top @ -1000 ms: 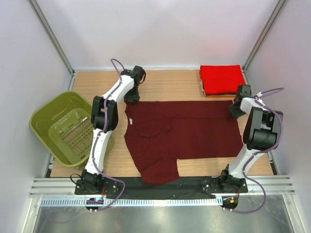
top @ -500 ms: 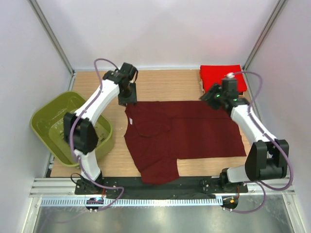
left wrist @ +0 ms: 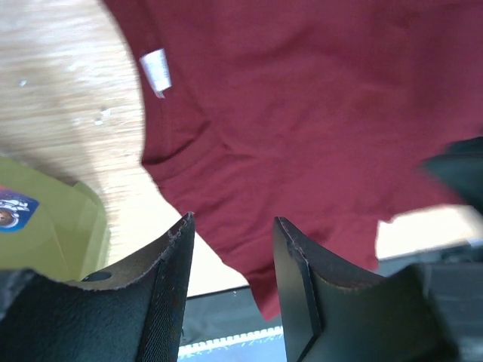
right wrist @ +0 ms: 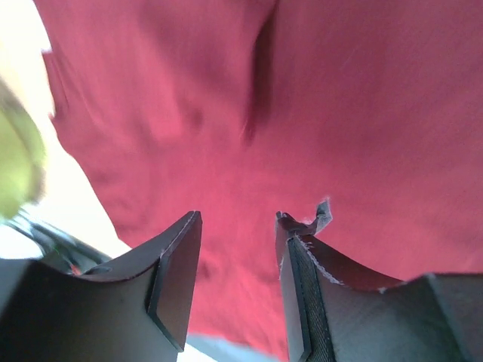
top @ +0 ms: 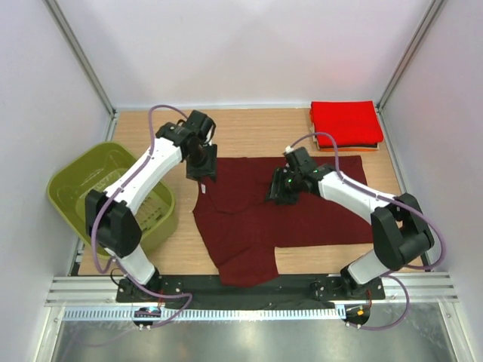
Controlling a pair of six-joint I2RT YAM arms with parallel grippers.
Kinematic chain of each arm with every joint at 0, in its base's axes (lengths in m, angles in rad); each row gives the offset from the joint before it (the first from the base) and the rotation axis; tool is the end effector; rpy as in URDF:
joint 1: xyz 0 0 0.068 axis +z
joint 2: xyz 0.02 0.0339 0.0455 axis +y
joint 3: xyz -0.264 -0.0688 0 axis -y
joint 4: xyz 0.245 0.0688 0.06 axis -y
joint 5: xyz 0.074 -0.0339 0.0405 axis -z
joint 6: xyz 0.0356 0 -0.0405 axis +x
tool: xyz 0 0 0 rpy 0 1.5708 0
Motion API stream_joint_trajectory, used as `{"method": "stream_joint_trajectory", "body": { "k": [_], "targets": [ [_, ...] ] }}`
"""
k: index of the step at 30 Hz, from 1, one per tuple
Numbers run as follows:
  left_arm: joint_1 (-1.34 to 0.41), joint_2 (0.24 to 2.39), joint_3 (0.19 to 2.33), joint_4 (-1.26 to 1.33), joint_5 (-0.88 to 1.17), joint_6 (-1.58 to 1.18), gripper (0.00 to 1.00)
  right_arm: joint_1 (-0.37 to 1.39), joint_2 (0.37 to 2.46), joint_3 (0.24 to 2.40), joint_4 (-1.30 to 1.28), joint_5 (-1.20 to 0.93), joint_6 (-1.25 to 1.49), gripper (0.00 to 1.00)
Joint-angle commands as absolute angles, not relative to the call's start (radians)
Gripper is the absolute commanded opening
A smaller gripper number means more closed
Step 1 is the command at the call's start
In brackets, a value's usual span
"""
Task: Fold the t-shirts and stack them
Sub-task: Fold the tshirt
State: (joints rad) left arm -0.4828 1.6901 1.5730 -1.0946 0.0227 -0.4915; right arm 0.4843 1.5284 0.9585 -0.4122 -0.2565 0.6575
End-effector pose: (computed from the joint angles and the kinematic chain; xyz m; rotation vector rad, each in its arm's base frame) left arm 0.3010 -0.1587 0.3040 -0.0065 2.8225 -0.2681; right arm 0.2681 0.1512 0.2054 0.1278 2.6870 0.7320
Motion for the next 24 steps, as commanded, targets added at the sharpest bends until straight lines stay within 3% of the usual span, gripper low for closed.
{"method": "stream_joint_trajectory", "body": {
  "k": [1,4,7,12,15,24],
  "targets": [
    [-0.509,1.591,1.647,-1.141,0.119,-0.419,0.47,0.622,1.416,1.022,-0.639,-0.171,0.633,0.51],
    [-0.583,1.504,1.585,-1.134,0.156,-0.385,0.47,0.678,1.282,0.948,-0.713,-0.13,0.736,0.51],
    [-0.724,1.375,1.386,-1.043,0.163,-0.361,0.44,0.675,1.125,0.838,-0.75,-0.117,0.866,0.52],
    [-1.018,1.241,1.094,-0.858,0.184,-0.348,0.39,0.635,1.025,0.856,-0.88,-0.032,0.957,0.52],
    [-1.161,1.258,1.025,-0.772,0.138,-0.388,0.34,0.537,1.011,0.879,-0.9,-0.034,0.971,0.52],
    [-1.479,1.531,1.075,-0.601,0.021,-0.405,0.38,0.18,1.074,1.017,-0.93,-0.109,0.876,0.52]
  ]
}}
